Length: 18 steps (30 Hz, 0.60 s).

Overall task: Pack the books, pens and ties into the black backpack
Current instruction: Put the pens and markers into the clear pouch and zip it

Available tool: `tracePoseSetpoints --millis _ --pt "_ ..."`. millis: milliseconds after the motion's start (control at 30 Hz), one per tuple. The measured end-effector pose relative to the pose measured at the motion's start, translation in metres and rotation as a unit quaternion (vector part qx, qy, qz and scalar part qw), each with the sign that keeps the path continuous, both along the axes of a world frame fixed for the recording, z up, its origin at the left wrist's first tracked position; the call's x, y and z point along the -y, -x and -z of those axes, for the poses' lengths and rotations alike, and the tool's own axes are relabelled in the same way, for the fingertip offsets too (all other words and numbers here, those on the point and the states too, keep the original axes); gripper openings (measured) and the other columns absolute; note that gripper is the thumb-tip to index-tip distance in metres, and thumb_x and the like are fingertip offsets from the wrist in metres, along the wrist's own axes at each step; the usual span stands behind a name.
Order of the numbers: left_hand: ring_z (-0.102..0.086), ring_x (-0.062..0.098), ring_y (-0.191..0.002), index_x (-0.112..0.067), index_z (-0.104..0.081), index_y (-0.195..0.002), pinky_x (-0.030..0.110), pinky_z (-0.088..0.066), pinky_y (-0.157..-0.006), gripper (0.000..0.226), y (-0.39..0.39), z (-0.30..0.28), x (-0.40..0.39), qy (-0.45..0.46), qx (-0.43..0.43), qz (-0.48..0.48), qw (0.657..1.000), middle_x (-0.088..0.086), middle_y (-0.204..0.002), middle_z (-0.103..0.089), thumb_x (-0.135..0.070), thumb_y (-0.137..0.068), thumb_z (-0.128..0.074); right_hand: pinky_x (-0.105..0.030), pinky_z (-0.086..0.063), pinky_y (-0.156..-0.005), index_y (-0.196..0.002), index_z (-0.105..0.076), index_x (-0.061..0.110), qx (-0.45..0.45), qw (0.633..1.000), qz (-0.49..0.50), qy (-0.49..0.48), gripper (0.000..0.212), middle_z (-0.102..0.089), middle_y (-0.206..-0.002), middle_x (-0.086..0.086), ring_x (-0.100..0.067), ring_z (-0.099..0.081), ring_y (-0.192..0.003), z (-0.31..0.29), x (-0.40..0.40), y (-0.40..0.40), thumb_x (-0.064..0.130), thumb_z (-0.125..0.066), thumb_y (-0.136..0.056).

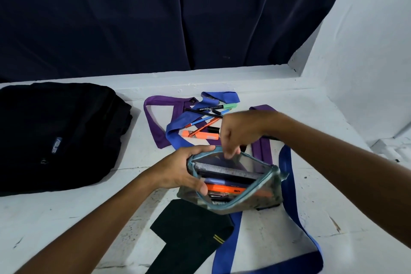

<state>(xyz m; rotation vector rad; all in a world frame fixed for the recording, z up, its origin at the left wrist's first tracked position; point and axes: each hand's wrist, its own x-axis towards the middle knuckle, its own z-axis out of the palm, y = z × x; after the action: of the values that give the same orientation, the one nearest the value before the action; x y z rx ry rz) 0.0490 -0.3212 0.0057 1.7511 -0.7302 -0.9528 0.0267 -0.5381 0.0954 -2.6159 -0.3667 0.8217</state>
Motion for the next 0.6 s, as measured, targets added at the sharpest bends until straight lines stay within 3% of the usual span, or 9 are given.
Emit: tracePoseSetpoints --millis 133,233,300,433,600 --pt "-0.058 0.025 -0.125 -0.018 -0.043 -0.144 0.053 -0.047 -0.103 0.107 0.002 -0.005 -0.002 0.017 -0.006 0.01 1.0 0.006 -0.134 -0.061 -0.038 -0.052 -0.094 -0.012 -0.042 -0.048 -0.089 -0.074 0.001 0.155 0.966 0.185 -0.094 0.013 -0.067 -0.068 0.003 0.004 -0.054 -0.042 0.016 0.036 -0.032 -0.002 -0.063 -0.083" --pt "-0.058 0.027 -0.124 -0.016 -0.045 -0.143 0.054 -0.047 -0.102 0.102 0.002 -0.007 -0.005 0.027 -0.007 0.01 1.0 0.008 -0.133 -0.061 -0.035 -0.055 -0.093 -0.016 -0.047 -0.053 -0.092 -0.073 -0.002 0.154 0.962 0.196 -0.111 0.012 -0.066 -0.072 0.002 0.002 -0.054 -0.04 0.046 0.041 -0.043 -0.004 -0.065 -0.084" --pt "-0.059 0.028 -0.124 -0.013 -0.044 -0.143 0.053 -0.047 -0.103 0.103 0.002 -0.007 -0.006 0.03 -0.008 0.005 0.999 0.009 -0.133 -0.062 -0.032 -0.055 -0.094 -0.024 -0.05 -0.06 -0.093 -0.073 0.0 0.155 0.963 0.195 -0.102 0.011 -0.065 -0.079 -0.001 -0.002 -0.058 -0.049 0.067 0.037 -0.052 0.001 -0.07 -0.082" --pt "-0.06 0.025 -0.121 -0.016 -0.048 -0.138 0.042 -0.052 -0.099 0.095 0.002 -0.009 -0.007 0.042 -0.012 0.001 0.999 0.007 -0.13 -0.063 -0.031 -0.055 -0.091 -0.029 -0.045 -0.071 -0.1 -0.07 0.015 0.175 0.964 0.197 0.032 0.028 -0.063 -0.096 0.001 -0.019 -0.06 -0.085 0.093 0.028 -0.072 0.023 -0.081 -0.075" --pt "-0.06 0.023 -0.122 -0.021 -0.049 -0.137 0.039 -0.052 -0.099 0.094 0.001 -0.009 -0.009 0.047 -0.017 -0.012 0.999 0.003 -0.131 -0.063 -0.035 -0.054 -0.092 -0.035 -0.055 -0.079 -0.096 -0.069 0.008 0.168 0.956 0.225 0.081 0.027 -0.07 -0.098 -0.008 -0.026 -0.066 -0.088 0.087 0.029 -0.077 0.02 -0.08 -0.075"
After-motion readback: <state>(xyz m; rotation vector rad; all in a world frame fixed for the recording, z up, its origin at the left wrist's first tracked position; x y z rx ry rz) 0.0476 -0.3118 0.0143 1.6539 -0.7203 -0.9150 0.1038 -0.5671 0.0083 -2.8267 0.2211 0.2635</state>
